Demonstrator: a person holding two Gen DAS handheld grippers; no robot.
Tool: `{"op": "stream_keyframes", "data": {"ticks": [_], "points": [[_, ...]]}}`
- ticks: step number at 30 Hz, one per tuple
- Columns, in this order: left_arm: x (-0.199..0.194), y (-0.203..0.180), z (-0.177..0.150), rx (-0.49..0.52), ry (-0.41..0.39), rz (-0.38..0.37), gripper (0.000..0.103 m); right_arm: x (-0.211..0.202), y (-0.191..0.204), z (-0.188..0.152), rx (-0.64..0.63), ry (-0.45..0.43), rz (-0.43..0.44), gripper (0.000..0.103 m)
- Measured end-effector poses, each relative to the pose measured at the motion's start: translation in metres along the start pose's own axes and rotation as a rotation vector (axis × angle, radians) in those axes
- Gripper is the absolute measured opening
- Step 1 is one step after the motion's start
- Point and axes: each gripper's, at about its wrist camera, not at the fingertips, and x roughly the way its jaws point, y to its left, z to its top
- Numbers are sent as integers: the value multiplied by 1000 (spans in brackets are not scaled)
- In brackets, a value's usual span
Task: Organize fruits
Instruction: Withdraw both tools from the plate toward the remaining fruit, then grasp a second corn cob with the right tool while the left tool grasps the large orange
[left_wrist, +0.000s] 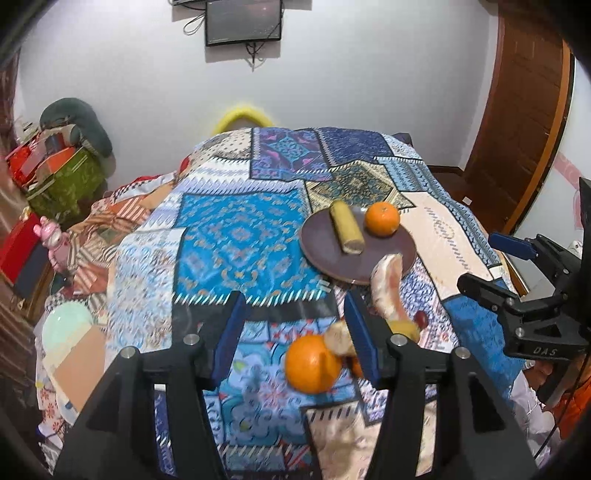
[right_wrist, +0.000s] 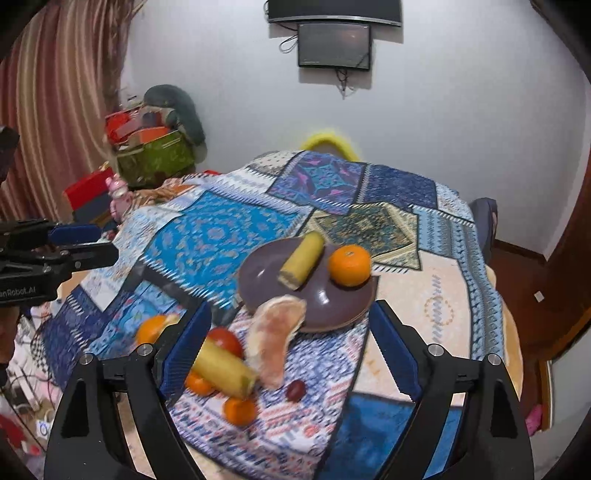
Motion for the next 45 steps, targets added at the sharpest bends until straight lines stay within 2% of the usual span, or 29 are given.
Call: {"op": "stream_keyframes", "data": {"ticks": [7,14,18,24,33,36,38,45], "points": [[-2,20,-27,-12,19,26,62,15,28,-16,-30,59,34,86],[9,31,-46,-29,41,55,64,46,57,-31,-96,149,64,86],[17,37,-55,-54,53,43,67,66,66,-37,-124,204,87,86],[36,36,-69,-38,112,20,67,86,72,-40,-134,251,82,86],[60,25,-82,-15,193,-30,67,105,73,-41,-148,269,79,85],[63,20,-84,8,197,-38,68,107,70,-40,-142,260,76,83],[66,16,-85,13,203,-48,68,106,68,-40,-134,261,114,69],[80,10,-79,-17,232,-96,70,99,69,-36,-155,220,118,48]]}}
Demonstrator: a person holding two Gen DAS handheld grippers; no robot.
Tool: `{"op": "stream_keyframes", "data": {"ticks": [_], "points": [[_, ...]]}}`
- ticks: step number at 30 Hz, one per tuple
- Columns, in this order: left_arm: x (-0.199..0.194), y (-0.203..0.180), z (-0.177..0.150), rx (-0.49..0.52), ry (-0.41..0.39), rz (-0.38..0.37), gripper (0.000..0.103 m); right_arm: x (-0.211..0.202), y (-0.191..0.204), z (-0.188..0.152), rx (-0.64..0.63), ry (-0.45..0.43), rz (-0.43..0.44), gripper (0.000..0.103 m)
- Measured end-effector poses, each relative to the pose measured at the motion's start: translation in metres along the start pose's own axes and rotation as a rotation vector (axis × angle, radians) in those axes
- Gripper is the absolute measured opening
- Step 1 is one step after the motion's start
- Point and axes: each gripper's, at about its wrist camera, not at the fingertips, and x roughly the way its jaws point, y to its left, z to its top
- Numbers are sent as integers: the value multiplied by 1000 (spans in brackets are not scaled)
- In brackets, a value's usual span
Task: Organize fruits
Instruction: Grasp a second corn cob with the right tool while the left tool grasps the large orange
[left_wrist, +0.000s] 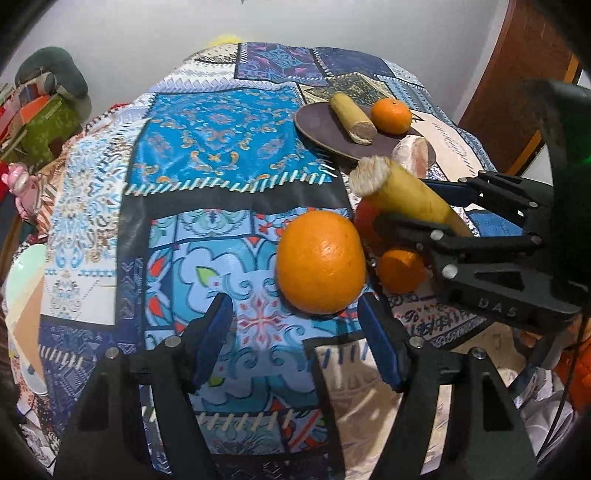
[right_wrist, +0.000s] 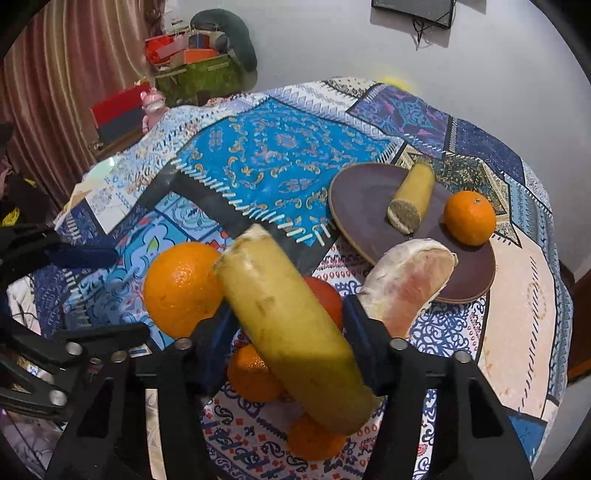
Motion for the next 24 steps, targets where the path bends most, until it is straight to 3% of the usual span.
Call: {"op": "stream_keyframes", "data": {"ticks": [2,5,13,18,24], "points": [[2,-3,4,2,-1,-4,70,-5,-5,1,20,-17,5,40],[3,-9,9,13,-4,-12,70,-10,-12,3,42,-38,15,38],[20,-14,19,-3,5,13,70,-38,-32,7,100,-114,12,35],[26,-10,25,-34,4,-9,70,-43,-42,-2,150,-128,3,35],[27,-16,25,-12,-27,14,58,-56,-55,-5,195,-146,1,35]]}}
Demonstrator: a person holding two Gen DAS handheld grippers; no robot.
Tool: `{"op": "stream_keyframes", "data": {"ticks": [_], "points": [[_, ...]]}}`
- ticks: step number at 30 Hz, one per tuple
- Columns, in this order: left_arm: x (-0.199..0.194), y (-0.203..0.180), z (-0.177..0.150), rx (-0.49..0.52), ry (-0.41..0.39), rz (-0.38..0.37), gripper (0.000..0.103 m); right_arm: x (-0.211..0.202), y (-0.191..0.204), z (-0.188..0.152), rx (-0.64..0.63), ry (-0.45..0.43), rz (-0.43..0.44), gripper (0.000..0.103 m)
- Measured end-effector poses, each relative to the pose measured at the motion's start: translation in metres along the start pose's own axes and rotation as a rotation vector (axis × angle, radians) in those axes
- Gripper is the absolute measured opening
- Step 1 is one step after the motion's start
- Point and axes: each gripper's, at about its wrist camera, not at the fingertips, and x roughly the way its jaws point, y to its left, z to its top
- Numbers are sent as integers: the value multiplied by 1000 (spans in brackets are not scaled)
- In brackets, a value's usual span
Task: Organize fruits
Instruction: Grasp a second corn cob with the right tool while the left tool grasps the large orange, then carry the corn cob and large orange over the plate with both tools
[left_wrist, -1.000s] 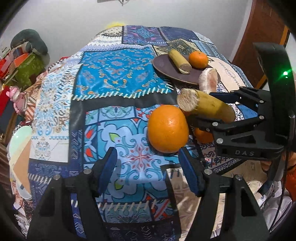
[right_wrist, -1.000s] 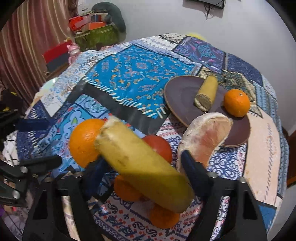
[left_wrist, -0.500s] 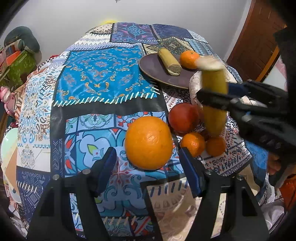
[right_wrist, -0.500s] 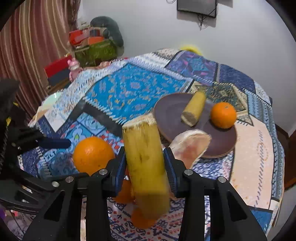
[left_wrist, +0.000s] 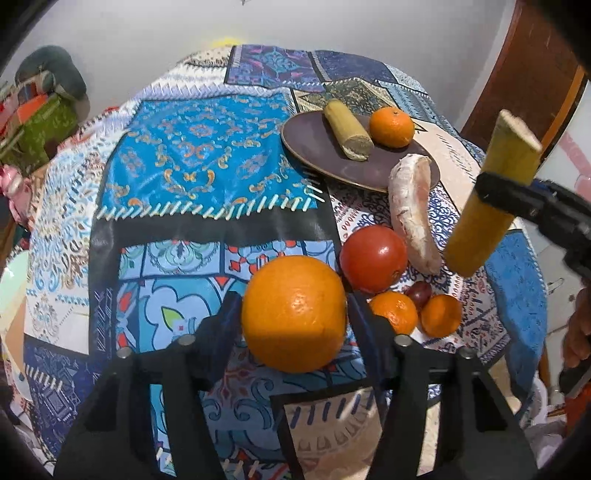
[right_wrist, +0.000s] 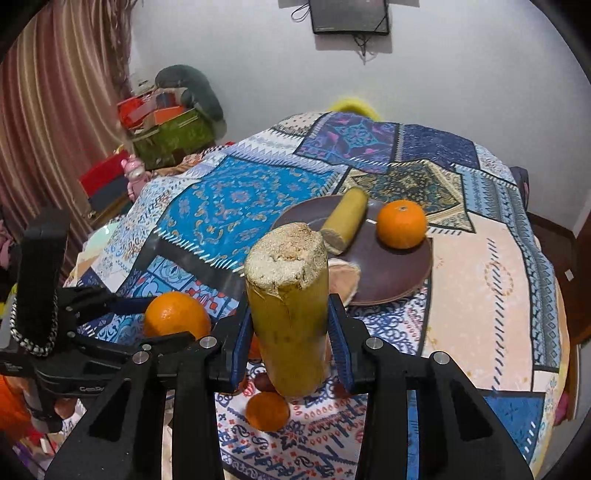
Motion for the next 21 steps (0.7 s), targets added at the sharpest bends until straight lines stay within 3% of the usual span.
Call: {"op": "stream_keyframes", "data": {"ticks": [11,21], "points": [[-8,2,4,-18,-15,59,56,-28,-18,0,28,-51,-37,35],[-41,-5,28,12,-109,89,56,-42,-38,8,54,-90,-70,35]]}}
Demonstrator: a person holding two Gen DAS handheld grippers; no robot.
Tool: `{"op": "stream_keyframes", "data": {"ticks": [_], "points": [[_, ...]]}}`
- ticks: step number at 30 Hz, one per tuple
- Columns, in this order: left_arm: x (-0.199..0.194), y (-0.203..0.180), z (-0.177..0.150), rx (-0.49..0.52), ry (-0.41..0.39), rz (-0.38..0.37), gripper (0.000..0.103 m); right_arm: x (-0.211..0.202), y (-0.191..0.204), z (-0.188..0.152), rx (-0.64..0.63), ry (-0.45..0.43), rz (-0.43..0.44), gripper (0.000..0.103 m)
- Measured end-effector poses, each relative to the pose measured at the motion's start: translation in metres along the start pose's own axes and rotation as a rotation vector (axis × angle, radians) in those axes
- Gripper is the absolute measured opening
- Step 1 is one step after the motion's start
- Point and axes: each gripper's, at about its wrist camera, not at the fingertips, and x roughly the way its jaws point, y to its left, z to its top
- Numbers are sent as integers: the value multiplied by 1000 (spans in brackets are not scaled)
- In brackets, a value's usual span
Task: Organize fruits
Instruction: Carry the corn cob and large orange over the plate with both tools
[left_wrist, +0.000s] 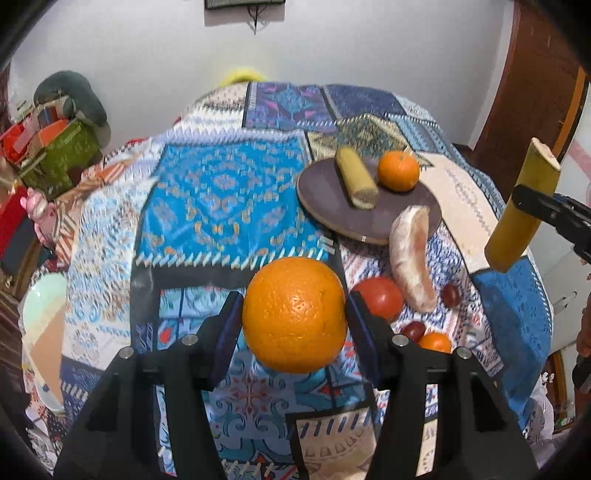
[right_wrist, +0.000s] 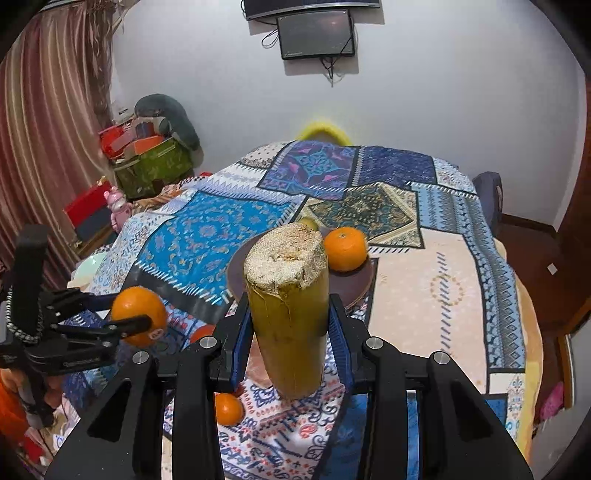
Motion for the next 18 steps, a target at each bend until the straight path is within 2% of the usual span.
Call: {"op": "stream_keyframes", "data": {"ticks": [3,7,18], "points": [[-1,-3,13,5,-24,12,56,-2,-2,6,7,-22,-11,35],[3,-4,30,-14,-36,-16,56,-3,-3,14,11,-49,-16,35],[12,-20,68,32,-85,-20,56,21,-9,31,-12,-49,-34,35]]}}
